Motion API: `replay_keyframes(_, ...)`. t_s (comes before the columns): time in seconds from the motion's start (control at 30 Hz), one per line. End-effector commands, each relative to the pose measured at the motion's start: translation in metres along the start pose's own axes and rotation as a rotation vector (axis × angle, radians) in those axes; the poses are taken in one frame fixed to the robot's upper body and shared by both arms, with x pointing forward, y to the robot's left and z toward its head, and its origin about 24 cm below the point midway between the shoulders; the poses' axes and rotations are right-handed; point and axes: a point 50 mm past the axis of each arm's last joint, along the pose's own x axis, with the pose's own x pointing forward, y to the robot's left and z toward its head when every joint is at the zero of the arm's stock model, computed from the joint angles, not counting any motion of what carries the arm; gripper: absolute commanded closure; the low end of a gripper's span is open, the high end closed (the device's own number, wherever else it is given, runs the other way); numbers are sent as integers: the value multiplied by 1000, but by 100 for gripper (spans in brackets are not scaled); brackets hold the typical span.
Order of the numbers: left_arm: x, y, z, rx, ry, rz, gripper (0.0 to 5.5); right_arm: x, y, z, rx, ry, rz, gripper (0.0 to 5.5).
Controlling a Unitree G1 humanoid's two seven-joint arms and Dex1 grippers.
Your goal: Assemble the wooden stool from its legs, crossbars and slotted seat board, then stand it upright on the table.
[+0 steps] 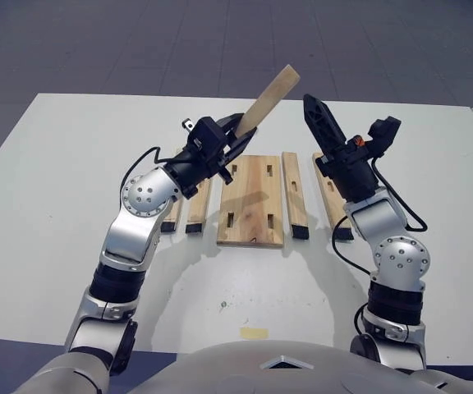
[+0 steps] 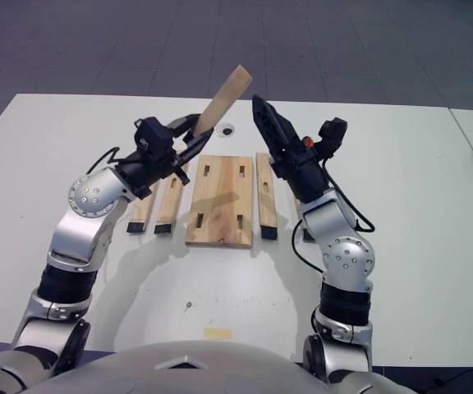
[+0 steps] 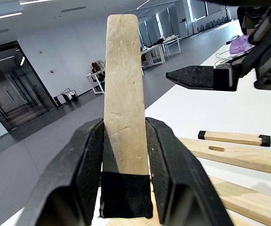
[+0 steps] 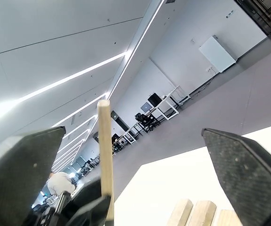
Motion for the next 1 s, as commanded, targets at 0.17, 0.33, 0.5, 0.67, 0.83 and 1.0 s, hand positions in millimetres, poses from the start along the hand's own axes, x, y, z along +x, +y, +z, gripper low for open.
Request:
replay_keyframes(0.17, 3, -21, 4, -94, -23, -88, 418, 13, 16, -11, 63, 48, 121, 86)
replay_keyframes(0.33, 2, -18, 4, -86, -6, -101, 418, 10, 15, -14, 45, 39, 110, 181)
replay_keyframes(0.5, 1, -19, 3, -76, 8, -130, 418, 9, 15, -17, 46, 4, 85, 260)
replay_keyframes(0.67, 0, -17, 5, -61, 14, -162, 418, 6, 13, -21, 44, -17, 54, 347)
replay_keyframes(0.83, -1, -15, 5, -46, 25, -186, 418, 0, 9, -26, 43, -21, 26, 433)
replay_keyframes(1.0, 2, -16, 8, -26, 15, -210, 418, -1, 10, -28, 45, -44, 12, 501)
